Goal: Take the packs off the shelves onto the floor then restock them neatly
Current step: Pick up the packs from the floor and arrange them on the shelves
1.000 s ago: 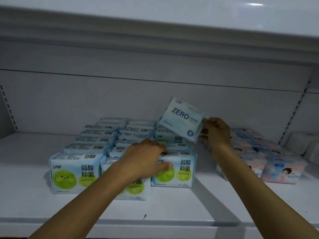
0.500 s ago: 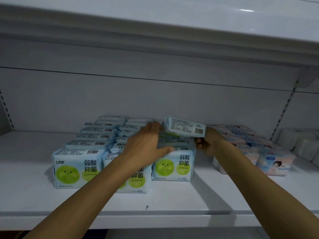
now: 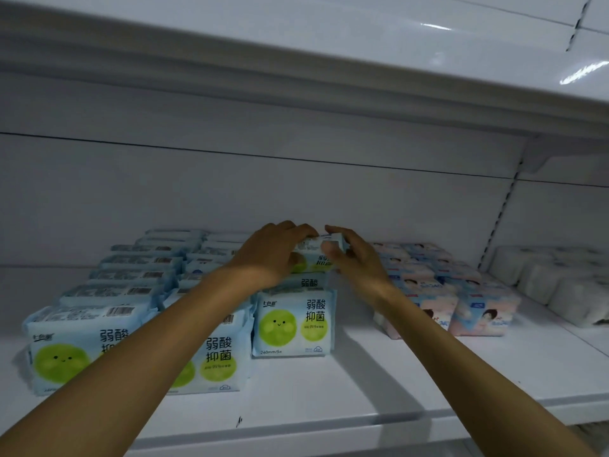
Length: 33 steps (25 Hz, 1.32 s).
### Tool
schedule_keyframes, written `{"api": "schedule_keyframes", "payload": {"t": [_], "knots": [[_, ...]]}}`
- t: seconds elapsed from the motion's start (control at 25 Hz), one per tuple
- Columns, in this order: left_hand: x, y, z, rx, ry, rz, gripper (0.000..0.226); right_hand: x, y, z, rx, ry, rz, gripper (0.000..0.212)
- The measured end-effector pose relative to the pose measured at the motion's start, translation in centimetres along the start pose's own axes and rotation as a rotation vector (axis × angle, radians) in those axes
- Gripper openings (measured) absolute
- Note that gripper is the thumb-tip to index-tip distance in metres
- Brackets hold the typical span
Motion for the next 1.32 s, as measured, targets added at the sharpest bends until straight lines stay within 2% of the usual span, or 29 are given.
{"api": "schedule_keyframes", "payload": {"t": [0.08, 0.12, 0.16, 0.24, 0.32, 0.44, 0.52, 0.68, 0.8, 0.88, 0.96, 1.04, 1.12, 1.28, 1.32], "knots": [[1.0, 0.0, -0.1, -0.017, 0.107, -0.114, 0.086, -1.0, 0.9, 0.3, -0.071, 0.007, -0.074, 0.014], [2.1, -0.3, -0.4, -0.005, 0.211, -0.14, 0.104, -1.5, 2.1, 0.4, -0.174, -0.022, -0.067, 0.008], [2.9, -0.9, -0.9, 0.029, 0.297, -0.115, 0.113, -2.3, 3.3, 0.3, -0.3, -0.063, -0.002, 0.01], [3.5, -2.9, -2.2, 0.128, 0.348, 0.047, 0.102, -3.7, 5.2, 0.0, -0.468, -0.114, 0.131, 0.015], [2.7, -4.3, -3.6, 0.178, 0.273, 0.256, 0.09, -4.3, 5.8, 0.2, -0.503, -0.114, 0.207, 0.012], [1.3, -4.4, -4.6, 0.132, 0.139, 0.442, 0.085, -4.2, 4.9, 0.4, -0.495, -0.099, 0.303, 0.009], [1.0, -3.8, -4.8, 0.066, 0.101, 0.466, 0.081, -4.0, 3.6, 0.6, -0.437, -0.094, 0.288, 0.007], [1.0, -3.2, -4.8, -0.016, 0.068, 0.377, 0.082, -6.4, -2.1, 0.4, 0.014, -0.217, -0.016, 0.021], [2.2, -4.2, -4.2, 0.137, 0.148, 0.306, 0.095, -7.8, -3.1, -0.2, -0.01, -0.294, 0.031, 0.021], [3.1, -5.2, -3.9, 0.26, 0.206, 0.31, 0.11, -8.4, -3.2, -0.3, 0.037, -0.352, 0.039, 0.033], [3.2, -5.9, -3.7, 0.308, 0.201, 0.381, 0.111, -9.1, -1.7, 0.5, -0.065, -0.396, 0.05, 0.033], [3.1, -6.1, -3.5, 0.338, 0.196, 0.42, 0.107, -9.9, 0.2, 2.7, -0.218, -0.369, 0.01, 0.016], [3.0, -6.0, -3.3, 0.369, 0.217, 0.416, 0.105, -10.8, -0.4, 5.3, -0.171, -0.364, -0.05, 0.014], [2.7, -5.6, -3.0, 0.37, 0.238, 0.416, 0.102, -14.3, -3.3, 7.3, -0.026, -0.577, -0.041, 0.036], [2.7, -5.6, -3.1, 0.372, 0.241, 0.412, 0.101, -14.4, -3.5, 7.8, -0.028, -0.56, -0.051, 0.034]]}}
Point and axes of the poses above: each hand's wrist, its own z-axis towards the middle knuckle, its own y-axis out of the back of the hand, x = y × z, the point moved 10 cm from there along z, towards the middle knuckle, and after that the axes turned 15 degrees about y, right-handed, at the moved point
